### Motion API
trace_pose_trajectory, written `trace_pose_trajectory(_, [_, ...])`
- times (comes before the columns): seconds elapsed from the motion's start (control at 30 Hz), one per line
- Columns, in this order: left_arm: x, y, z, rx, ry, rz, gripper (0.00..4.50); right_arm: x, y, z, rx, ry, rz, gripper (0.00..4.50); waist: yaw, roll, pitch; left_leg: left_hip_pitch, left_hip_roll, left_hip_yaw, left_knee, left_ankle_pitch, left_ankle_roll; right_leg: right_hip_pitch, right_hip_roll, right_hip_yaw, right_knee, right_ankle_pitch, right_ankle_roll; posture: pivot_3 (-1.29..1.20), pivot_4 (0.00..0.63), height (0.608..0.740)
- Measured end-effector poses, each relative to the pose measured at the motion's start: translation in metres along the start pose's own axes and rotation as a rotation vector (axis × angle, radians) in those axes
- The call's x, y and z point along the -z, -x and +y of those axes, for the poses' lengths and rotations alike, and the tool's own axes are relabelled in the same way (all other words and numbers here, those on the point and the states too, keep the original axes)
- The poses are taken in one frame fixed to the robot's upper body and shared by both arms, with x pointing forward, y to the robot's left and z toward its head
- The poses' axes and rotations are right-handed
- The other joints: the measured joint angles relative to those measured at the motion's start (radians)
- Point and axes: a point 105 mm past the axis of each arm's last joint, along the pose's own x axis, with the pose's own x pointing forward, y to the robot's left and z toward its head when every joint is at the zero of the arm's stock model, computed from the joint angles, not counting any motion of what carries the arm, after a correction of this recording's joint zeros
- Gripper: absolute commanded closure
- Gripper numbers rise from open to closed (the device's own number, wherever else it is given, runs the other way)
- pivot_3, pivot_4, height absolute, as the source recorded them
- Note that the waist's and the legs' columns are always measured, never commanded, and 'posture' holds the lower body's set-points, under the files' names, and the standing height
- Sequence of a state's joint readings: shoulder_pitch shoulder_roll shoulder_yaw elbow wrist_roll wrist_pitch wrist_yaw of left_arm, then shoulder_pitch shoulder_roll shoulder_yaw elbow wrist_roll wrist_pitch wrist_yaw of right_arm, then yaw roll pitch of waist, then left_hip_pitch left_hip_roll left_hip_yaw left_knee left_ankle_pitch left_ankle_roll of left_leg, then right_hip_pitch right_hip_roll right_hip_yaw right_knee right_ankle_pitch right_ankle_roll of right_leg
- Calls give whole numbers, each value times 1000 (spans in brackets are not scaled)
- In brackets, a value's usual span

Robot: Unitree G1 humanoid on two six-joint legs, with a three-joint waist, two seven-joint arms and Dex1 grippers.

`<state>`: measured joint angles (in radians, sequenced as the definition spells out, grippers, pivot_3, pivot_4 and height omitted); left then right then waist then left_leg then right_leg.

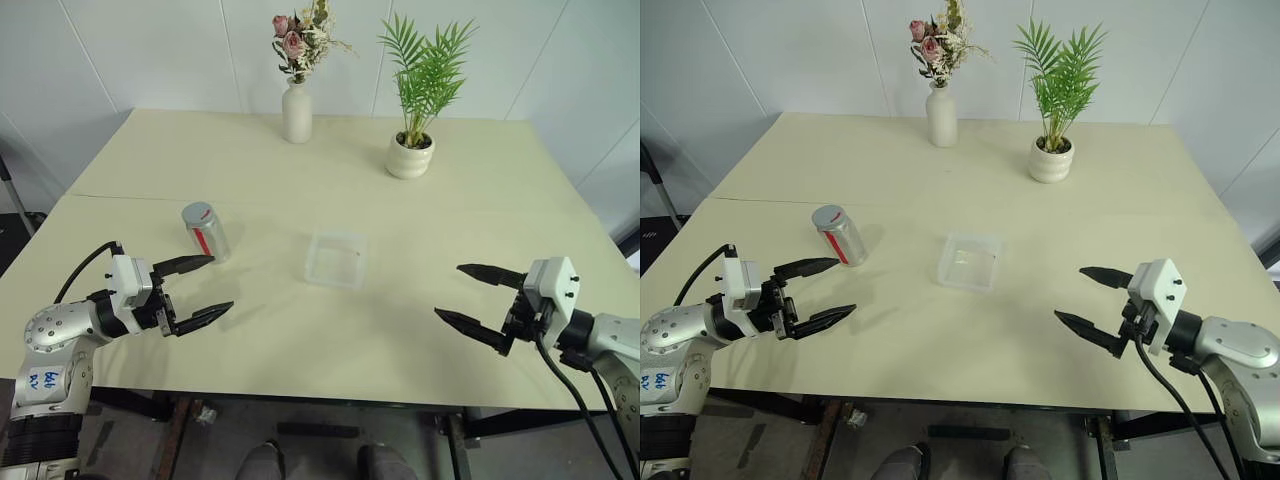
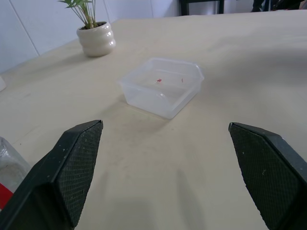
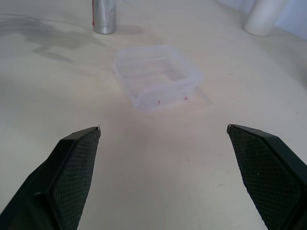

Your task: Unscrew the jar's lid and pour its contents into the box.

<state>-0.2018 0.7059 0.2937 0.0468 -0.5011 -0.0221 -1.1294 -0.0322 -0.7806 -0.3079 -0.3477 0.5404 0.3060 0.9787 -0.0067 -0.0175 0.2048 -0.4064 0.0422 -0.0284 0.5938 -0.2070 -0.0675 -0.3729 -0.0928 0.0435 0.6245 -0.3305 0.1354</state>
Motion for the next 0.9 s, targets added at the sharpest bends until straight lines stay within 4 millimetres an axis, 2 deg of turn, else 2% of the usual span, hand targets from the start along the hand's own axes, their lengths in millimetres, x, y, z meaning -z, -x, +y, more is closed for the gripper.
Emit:
trace_pose_trajectory(0.13, [2, 5, -1, -17, 1, 21, 20, -4, -10, 0, -44, 8, -18, 0, -7, 0, 0, 0, 1, 1, 0, 0, 0, 0, 0, 1, 0, 0, -1, 0, 150, 740])
trace_pose_trajectory(0.27, [10, 23, -7, -134, 24, 52, 20, -7, -21, -4, -84, 9, -44, 0, -26, 0, 0, 0, 2, 5, 0, -1, 1, -1, 1, 4, -1, 0, -1, 0, 150, 740])
trace_pose_trajectory(0.43, [18, 54, -17, -484, 77, 38, 20, -35, -51, -2, -170, 31, -172, 0, -34, -1, 0, 2, 6, 9, 0, -3, 0, -3, 6, 11, 0, 2, 2, 0, 150, 740])
trace_pose_trajectory(0.5, [23, 69, -17, -723, 104, 13, 20, -52, -67, 0, -217, 32, -253, 0, -32, -1, 0, 2, 7, 10, 2, -3, 0, -3, 8, 14, 0, 3, 3, 0, 150, 740])
trace_pose_trajectory(0.6, [26, 73, -9, -954, 125, -38, 20, -76, -89, 11, -305, 47, -349, 0, -17, -3, 1, 2, 9, 7, 4, -2, -1, -3, 12, 13, 1, 5, 1, 0, 150, 740])
trace_pose_trajectory(0.67, [23, 72, 5, -1054, 101, -65, 20, -85, -99, 14, -345, 47, -383, 0, -4, -3, 0, 2, 9, 8, 6, -1, -1, -2, 12, 14, 1, 6, -2, 0, 150, 740])
trace_pose_trajectory(0.73, [18, 62, 20, -1096, 80, -107, 20, -88, -109, 16, -374, 33, -397, 0, 2, -4, 0, 1, 9, 10, 7, 0, 0, -2, 12, 14, -4, 5, -13, 0, 150, 740])
trace_pose_trajectory(0.83, [21, 38, 34, -1068, 88, -125, 20, -90, -119, 19, -406, 26, -402, 0, 1, -4, 0, 0, 9, 13, 8, 0, 1, -2, 12, 17, -7, 7, -12, 0, 150, 740])
trace_pose_trajectory(0.9, [27, 27, 37, -1048, 109, -114, 20, -93, -122, 22, -423, 34, -409, 0, -1, -6, -1, 0, 9, 13, 8, -1, 0, -2, 12, 17, -7, 9, -9, 0, 150, 740])
